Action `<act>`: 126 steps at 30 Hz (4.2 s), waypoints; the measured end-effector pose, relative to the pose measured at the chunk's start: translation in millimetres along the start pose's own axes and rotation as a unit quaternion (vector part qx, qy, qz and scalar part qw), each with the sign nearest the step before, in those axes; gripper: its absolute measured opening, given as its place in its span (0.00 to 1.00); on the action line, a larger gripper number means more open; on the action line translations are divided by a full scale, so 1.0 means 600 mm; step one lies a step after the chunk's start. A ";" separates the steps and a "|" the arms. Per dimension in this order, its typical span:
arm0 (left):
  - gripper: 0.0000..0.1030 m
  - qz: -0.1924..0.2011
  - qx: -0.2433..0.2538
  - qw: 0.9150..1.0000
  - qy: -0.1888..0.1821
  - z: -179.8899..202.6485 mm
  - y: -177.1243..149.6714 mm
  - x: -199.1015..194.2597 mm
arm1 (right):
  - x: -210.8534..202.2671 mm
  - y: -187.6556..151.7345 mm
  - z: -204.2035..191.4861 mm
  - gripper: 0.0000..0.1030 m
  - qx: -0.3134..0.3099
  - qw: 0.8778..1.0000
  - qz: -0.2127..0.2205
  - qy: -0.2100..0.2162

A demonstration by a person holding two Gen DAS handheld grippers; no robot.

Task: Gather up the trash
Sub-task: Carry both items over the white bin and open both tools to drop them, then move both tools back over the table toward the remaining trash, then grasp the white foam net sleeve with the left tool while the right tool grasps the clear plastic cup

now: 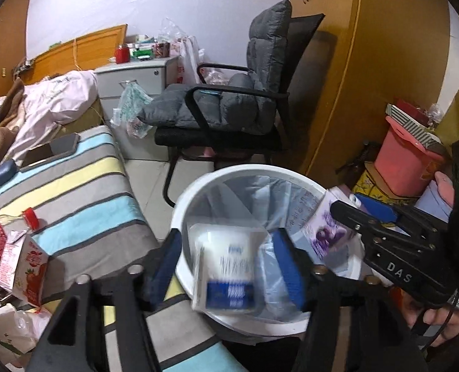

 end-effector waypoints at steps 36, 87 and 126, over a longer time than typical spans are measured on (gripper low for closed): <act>0.66 0.062 -0.073 0.984 0.151 -0.149 -0.099 -0.214 | -0.068 -0.017 -0.161 0.56 -0.033 0.995 0.054 0.073; 0.77 -0.051 -0.204 0.949 0.234 -0.463 -0.346 -0.231 | 0.036 -0.122 -0.398 0.56 -0.155 0.970 -0.067 0.174; 0.27 -0.047 -0.185 0.959 0.212 -0.432 -0.323 -0.222 | 0.034 -0.122 -0.399 0.29 -0.160 0.970 -0.072 0.170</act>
Point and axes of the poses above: each gripper's, at about its wrist camera, not at the fingertips, and x roughly the way its jaws point, z to its right, y to its top, the point moved 5 cm from there along x, roughly the way its jaws point, and after that the axes turned 9 degrees about x, right-handed, at the moved point
